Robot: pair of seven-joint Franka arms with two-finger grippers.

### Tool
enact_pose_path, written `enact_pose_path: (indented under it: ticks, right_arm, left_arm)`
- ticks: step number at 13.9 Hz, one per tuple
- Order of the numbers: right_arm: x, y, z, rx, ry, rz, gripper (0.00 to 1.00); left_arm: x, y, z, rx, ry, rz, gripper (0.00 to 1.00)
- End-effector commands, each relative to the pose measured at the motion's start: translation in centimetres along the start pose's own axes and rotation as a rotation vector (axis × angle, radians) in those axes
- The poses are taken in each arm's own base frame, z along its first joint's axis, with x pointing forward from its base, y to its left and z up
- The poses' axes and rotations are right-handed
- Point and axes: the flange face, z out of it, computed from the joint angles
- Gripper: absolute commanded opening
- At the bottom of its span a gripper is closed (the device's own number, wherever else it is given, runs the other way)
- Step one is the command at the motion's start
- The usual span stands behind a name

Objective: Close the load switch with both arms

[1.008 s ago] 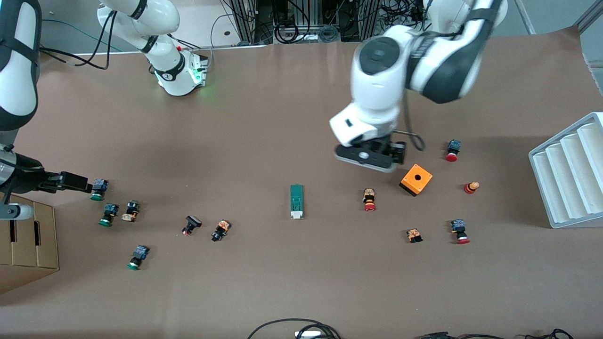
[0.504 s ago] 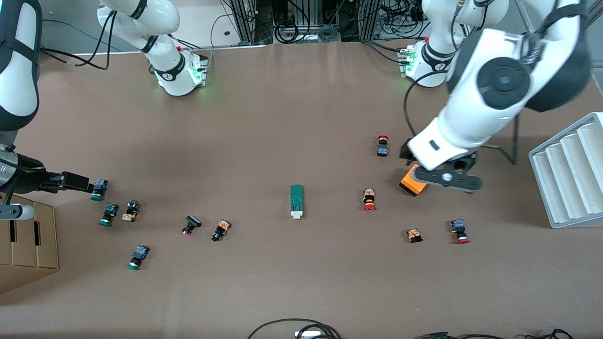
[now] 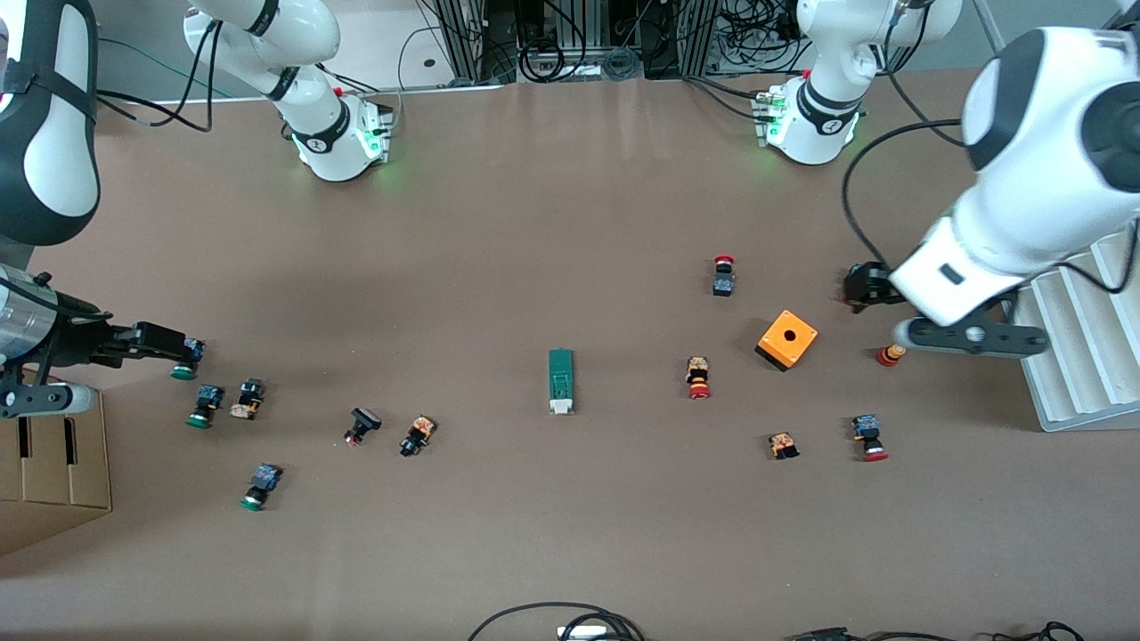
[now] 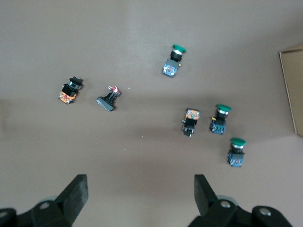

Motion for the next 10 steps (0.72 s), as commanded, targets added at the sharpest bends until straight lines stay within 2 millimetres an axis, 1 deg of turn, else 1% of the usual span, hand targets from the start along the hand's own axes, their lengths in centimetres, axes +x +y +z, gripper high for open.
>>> enact_pose_path:
  ticks: [1, 2, 3, 4, 6, 7, 8, 9, 10]
  right_arm:
    - [0.4, 0.4, -0.2, -0.023, 0.03, -0.049, 1.0]
    - [0.5, 0.1, -0.2, -0.023, 0.031, -0.05, 1.0]
    - [0.5, 0.1, 0.0, -0.021, 0.028, -0.053, 1.0]
    - [0.6, 0.2, 0.0, -0.022, 0.045, -0.051, 1.0]
    - [0.4, 0.0, 0.0, -0.016, 0.048, -0.063, 1.0]
    - [0.4, 0.7, 0.0, -0.011, 0.052, -0.058, 1.0]
    - [0.4, 0.9, -0.1, -0.011, 0.054, -0.084, 1.0]
    - [0.1, 0.7, -0.7, -0.013, 0.063, -0.107, 1.0]
    - [0.0, 0.2, -1.0, -0.015, 0.065, -0.112, 1.0]
  left_arm:
    - [-3.5, -2.0, 0.2, -0.016, 0.083, -0.031, 1.0]
    - [-4.2, -2.0, 0.5, -0.023, 0.11, -0.037, 1.0]
    - [-4.9, -2.5, 0.9, -0.053, 0.114, -0.054, 1.0]
    - [-5.4, -3.7, 0.9, -0.07, 0.113, -0.087, 1.0]
    - [-5.6, -3.6, 0.8, -0.06, 0.105, -0.071, 1.0]
    - [-5.7, -3.7, 0.8, -0.059, 0.091, -0.072, 1.0]
    - [-5.7, -3.7, 0.8, -0.051, 0.075, -0.069, 1.0]
    - [-5.7, -3.6, 0.7, -0.045, 0.063, -0.065, 1.0]
    - [-5.7, -3.6, 0.8, -0.043, 0.06, -0.063, 1.0]
